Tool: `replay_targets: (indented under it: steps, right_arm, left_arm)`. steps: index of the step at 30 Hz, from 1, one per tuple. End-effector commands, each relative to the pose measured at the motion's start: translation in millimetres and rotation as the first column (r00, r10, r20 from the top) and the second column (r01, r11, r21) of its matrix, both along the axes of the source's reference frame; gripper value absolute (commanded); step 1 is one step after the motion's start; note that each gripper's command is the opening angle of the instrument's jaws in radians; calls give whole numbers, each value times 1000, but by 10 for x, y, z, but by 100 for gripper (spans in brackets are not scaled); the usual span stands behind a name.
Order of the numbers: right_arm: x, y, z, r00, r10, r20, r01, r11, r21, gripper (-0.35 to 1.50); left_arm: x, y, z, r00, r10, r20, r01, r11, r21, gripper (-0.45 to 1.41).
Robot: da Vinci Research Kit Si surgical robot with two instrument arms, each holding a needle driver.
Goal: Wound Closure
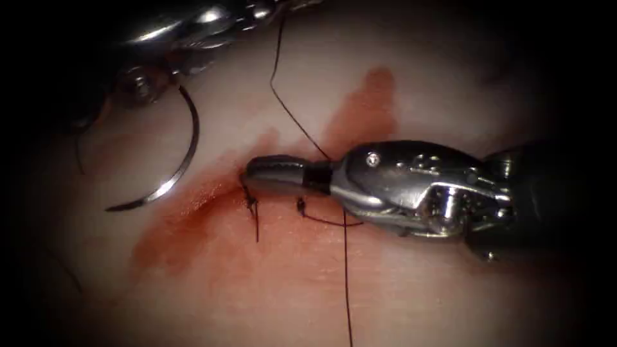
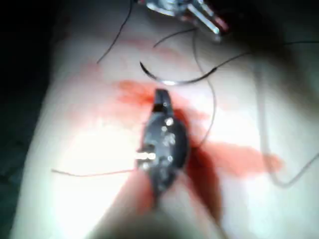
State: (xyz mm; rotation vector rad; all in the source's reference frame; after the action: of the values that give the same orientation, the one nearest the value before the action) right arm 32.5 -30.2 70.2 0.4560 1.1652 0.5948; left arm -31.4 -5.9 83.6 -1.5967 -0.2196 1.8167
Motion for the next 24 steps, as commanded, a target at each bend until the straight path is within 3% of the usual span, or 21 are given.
replay_targets:
  steps: [1, 13, 24]
  right_arm:
    - [20, 1, 18, 998, 55, 24, -55, 998, -15, -35]
    - [41, 29, 47, 974, 224, 30, -223, 974, -37, -35]
    - [31, 42, 42, 907, 416, -56, -416, 909, 13, -35]
  left_arm:
    - [-7, -6, 2, 1000, -3, -2, 3, 1000, -1, -45]
    - [-4, -31, -10, 1000, -21, -13, 21, 1000, 9, -45]
    - [19, -52, -5, 996, -81, -35, 82, 996, 31, -45]
